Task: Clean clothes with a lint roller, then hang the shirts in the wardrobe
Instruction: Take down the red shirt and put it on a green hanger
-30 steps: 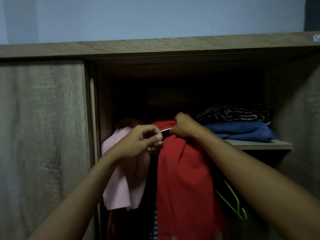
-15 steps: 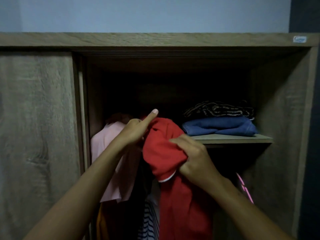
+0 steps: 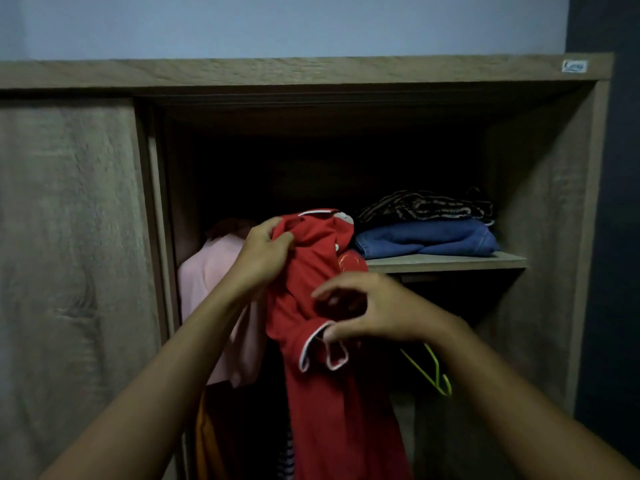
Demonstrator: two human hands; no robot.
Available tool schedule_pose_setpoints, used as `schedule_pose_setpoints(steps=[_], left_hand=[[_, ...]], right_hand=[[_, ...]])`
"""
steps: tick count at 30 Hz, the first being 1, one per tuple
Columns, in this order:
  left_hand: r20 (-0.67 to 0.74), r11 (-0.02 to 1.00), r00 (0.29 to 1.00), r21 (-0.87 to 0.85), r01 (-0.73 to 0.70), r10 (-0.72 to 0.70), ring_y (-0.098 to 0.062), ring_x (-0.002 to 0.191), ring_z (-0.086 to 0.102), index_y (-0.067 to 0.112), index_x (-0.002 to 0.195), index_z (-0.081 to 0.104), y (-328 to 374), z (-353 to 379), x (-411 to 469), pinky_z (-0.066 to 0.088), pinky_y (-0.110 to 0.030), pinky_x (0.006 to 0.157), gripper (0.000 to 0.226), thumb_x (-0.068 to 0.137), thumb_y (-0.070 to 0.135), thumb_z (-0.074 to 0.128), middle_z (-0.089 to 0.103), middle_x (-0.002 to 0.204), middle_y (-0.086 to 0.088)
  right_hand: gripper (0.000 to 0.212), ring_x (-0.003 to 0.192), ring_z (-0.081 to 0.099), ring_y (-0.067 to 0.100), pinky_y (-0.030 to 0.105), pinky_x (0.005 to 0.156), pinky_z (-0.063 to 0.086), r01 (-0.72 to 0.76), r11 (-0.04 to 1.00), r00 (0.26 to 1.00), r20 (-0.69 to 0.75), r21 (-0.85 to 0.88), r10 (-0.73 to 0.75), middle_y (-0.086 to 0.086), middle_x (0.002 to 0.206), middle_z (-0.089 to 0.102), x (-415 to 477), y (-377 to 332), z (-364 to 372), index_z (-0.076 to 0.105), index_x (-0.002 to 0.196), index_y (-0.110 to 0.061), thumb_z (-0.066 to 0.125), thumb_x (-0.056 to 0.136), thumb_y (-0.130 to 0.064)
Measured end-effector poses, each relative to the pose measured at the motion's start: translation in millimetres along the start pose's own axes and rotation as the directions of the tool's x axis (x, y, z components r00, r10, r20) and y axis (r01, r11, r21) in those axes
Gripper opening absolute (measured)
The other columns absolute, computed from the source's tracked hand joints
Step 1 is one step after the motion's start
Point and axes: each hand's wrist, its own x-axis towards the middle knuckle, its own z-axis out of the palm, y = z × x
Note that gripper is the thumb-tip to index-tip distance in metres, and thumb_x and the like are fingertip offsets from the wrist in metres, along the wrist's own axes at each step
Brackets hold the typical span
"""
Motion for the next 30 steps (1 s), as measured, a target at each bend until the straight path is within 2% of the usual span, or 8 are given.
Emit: schedule_pose_setpoints(steps=[4,7,14,17,19,23,26,30], left_hand=[[-0.017,0.996,0.999,-0.080,-0.037,0.036,-0.007,0.072,0.057,0.016,0.089,0.066,5.3,-7.7,-9.7,0.045,-0.024,0.069,0.036,0.085,-0.011,0.041,0.065,0.080,0.003],[-0.016,0.991,0.999,-0.128,-0.045,0.044,-0.014,0.078,0.055,0.006,0.089,0.064,8.7,-12.9,-15.2,0.045,-0.030,0.073,0.031,0.085,-0.012,0.039,0.062,0.081,-0.005],[0.146,0.984,0.981,-0.145,-0.103,0.124,-0.009,0.072,0.054,0.012,0.085,0.062,22.9,-12.5,-33.6,0.046,-0.020,0.063,0.034,0.085,-0.014,0.040,0.061,0.077,-0.002],[0.161,0.985,0.981,-0.153,-0.084,0.109,-0.006,0.068,0.052,0.018,0.082,0.061,21.4,-13.5,-41.4,0.046,-0.019,0.061,0.038,0.088,-0.013,0.040,0.060,0.072,0.004],[0.165,0.985,0.984,-0.169,-0.045,0.073,-0.005,0.065,0.051,0.016,0.083,0.060,18.3,-15.7,-45.2,0.045,-0.018,0.059,0.036,0.088,-0.013,0.040,0.058,0.070,0.004],[0.171,0.996,0.983,-0.048,0.070,-0.061,-0.012,0.064,0.050,-0.003,0.087,0.061,8.5,-21.5,-52.4,0.040,-0.024,0.055,0.026,0.072,-0.011,0.042,0.055,0.075,-0.013],[0.119,0.985,0.981,-0.065,0.162,-0.154,-0.009,0.058,0.052,0.010,0.081,0.061,8.5,-15.5,-61.5,0.043,-0.024,0.057,0.022,0.069,0.020,0.045,0.056,0.075,-0.009],[0.132,0.989,0.987,0.099,-0.107,0.094,-0.007,0.070,0.054,0.018,0.086,0.059,-2.3,0.9,-92.4,0.046,-0.028,0.069,0.038,0.073,0.053,0.059,0.060,0.077,0.000]], right_hand=[[0.012,0.087,0.071,0.003,0.019,0.077,0.053,0.089,0.978,0.941,-0.338,0.191,-0.020,-0.008,0.094,0.075,13.5,-6.9,-33.9,0.074,0.100,-0.026,0.074,0.088,-0.030],[0.024,0.089,0.069,0.008,0.022,0.079,0.053,0.097,0.986,0.852,-0.523,0.135,-0.013,0.001,0.096,0.073,27.2,-1.6,-50.7,0.070,0.103,-0.016,0.062,0.089,0.002],[0.066,0.128,0.054,0.010,0.022,0.108,0.041,-0.044,0.989,0.970,-0.242,-0.138,0.009,0.001,0.138,0.058,39.4,8.1,-37.3,0.051,0.142,-0.018,0.072,0.081,-0.005],[0.038,0.103,0.066,0.000,0.023,0.089,0.052,-0.084,0.996,0.983,-0.162,-0.010,0.082,-0.007,0.111,0.073,34.2,7.5,-31.7,0.071,0.117,-0.021,0.067,0.083,-0.004],[0.024,0.076,0.064,-0.005,0.023,0.072,0.052,-0.101,0.995,0.961,-0.259,0.010,0.100,-0.008,0.084,0.074,32.6,5.0,-29.2,0.076,0.094,-0.017,0.062,0.084,-0.001],[0.015,0.070,0.060,0.003,0.029,0.066,0.050,-0.076,0.993,0.879,-0.464,0.088,0.108,0.000,0.077,0.073,31.3,-13.2,-31.3,0.074,0.085,-0.006,0.060,0.091,-0.008],[0.034,0.050,0.041,0.003,0.032,0.048,0.038,-0.140,0.988,0.913,-0.395,-0.061,0.105,-0.004,0.052,0.049,26.9,-29.3,-24.8,0.059,0.063,-0.001,0.066,0.084,-0.027],[0.037,0.040,0.037,0.005,0.022,0.039,0.023,-0.213,0.940,0.961,-0.229,-0.266,0.153,-0.003,0.043,0.041,16.1,-35.2,-5.3,0.054,0.049,-0.010,0.073,0.076,-0.027]])
